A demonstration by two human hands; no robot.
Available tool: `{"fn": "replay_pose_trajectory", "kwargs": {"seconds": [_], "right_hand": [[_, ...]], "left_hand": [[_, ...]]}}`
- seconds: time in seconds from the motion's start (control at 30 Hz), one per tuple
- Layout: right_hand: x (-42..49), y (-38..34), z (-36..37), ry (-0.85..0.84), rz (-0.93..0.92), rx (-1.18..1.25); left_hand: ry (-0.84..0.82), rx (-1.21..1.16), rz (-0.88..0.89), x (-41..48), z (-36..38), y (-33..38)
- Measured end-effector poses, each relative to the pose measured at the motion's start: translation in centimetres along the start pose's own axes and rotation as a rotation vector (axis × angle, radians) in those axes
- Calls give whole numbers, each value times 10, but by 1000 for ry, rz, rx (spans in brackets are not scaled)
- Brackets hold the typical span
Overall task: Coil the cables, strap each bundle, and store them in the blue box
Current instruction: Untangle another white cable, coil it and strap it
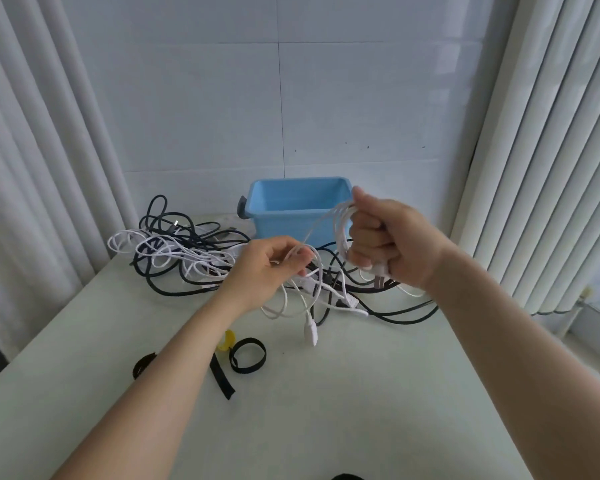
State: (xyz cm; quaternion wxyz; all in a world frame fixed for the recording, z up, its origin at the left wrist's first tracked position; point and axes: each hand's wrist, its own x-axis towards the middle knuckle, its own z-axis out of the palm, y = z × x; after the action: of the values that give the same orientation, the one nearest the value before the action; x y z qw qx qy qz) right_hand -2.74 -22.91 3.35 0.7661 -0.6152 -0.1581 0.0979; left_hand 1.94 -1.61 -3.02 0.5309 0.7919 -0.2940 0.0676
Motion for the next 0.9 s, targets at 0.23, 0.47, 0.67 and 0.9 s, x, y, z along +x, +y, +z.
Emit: {"fn": "replay_pose_trajectory", "kwargs": {"seconds": [0.23, 0.47, 0.67, 0.9], "right_hand": [[-1, -23, -10, 74, -236, 615], [-14, -48, -33, 278, -521, 849], [3, -33, -48, 748, -670, 281], [14, 6, -41, 616, -235, -901]], "left_hand": [[-35, 142, -33, 0, 6, -12], [-51, 280, -90, 1, 6, -17], [-99, 271, -88, 0, 4, -14], [-78, 122, -88, 0, -2, -12]]}}
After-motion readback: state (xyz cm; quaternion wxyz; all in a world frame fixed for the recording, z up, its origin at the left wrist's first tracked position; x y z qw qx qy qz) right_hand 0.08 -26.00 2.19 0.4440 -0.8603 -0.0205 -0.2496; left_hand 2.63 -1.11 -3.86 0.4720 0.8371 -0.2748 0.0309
